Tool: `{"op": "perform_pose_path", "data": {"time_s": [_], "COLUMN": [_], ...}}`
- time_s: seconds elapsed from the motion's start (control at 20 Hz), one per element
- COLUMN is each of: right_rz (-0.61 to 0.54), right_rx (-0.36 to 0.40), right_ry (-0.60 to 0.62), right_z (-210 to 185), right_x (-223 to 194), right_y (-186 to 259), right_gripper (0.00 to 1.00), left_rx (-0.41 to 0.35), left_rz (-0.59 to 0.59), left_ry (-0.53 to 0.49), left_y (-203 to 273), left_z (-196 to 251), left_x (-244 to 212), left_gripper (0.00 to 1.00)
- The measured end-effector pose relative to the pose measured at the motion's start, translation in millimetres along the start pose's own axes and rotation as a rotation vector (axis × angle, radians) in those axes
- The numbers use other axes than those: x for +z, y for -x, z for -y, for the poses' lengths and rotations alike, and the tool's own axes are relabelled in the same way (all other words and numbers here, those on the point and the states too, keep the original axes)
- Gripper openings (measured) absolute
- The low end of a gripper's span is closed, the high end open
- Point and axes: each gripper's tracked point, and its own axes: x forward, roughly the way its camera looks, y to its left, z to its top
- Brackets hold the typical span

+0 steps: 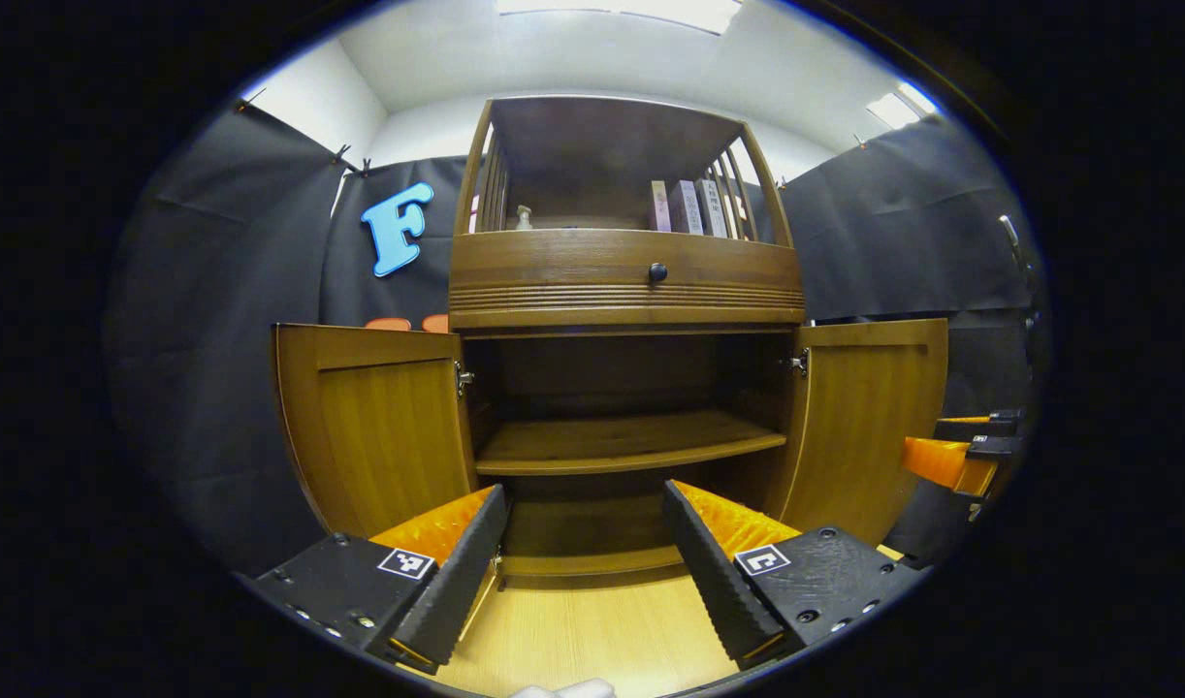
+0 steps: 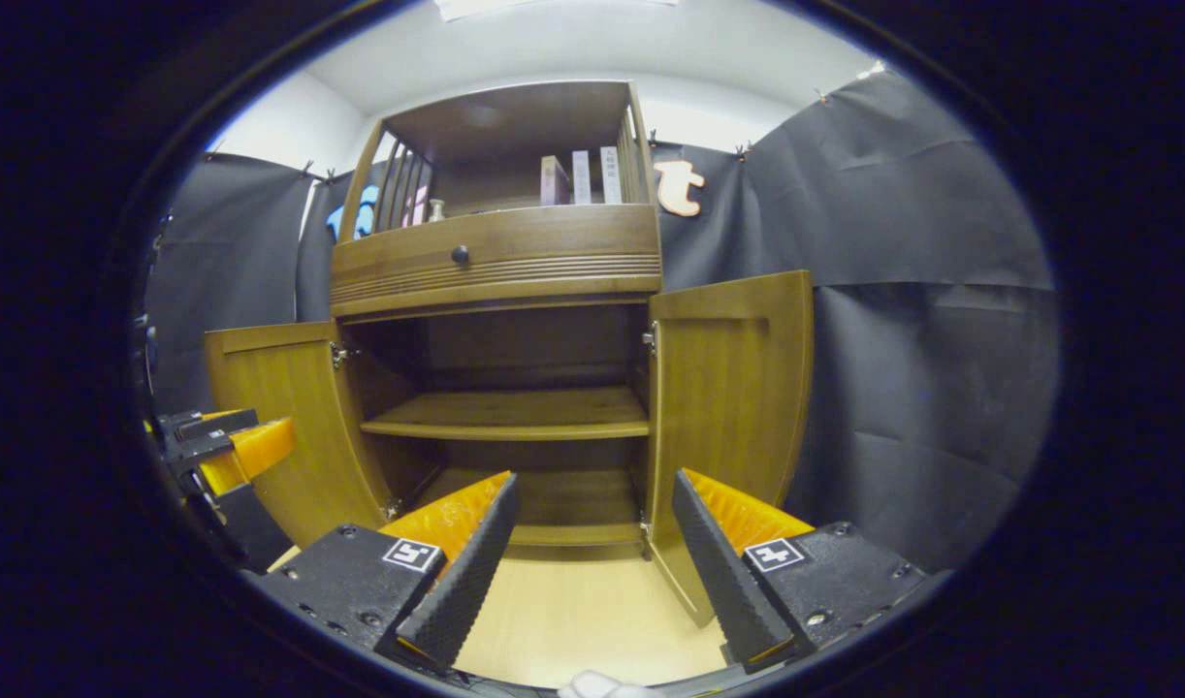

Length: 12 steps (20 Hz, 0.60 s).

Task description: Open the right door of the double-door shoe cabinet with the right hand, and open the left door with the left hand.

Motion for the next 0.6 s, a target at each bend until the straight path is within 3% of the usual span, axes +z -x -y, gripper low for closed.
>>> {"op": "perform_pose_path", "data": {"time_s": [0.2,0.25,0.3,0.35,0.4,0.6], "right_rz": [0.003,0.005,0.005,0.007,0.009,0.013], "right_rx": [-0.017,-0.019,-0.022,-0.021,-0.021,-0.026], "right_ry": [-0.007,-0.008,-0.008,-0.01,-0.012,-0.009], "right_z": [0.2,-0.4,-1.4,-2.8,-4.4,-8.3], "right_x": [-1.8,-2.0,-2.5,-2.6,-2.3,-0.4], "right_y": [2.7,4.0,5.3,7.0,7.9,9.4], "right_gripper": [0.99,0.99,0.99,0.99,0.99,0.99], "left_rx": [0.002,0.01,0.012,0.006,0.0,-0.017], "left_rz": [0.001,0.006,0.01,0.008,0.008,0.015], "left_ry": [-0.023,-0.028,-0.031,-0.03,-0.028,-0.042], "left_y": [0.1,0.4,0.7,0.9,1.4,5.1], "left_z": [-3.1,-5.0,-5.5,-4.0,-2.3,-0.7], "left_x": [-2.0,-1.7,-1.6,-2.9,-4.1,-3.8], "left_gripper": [0.96,1.0,0.96,1.0,0.96,0.96]}}
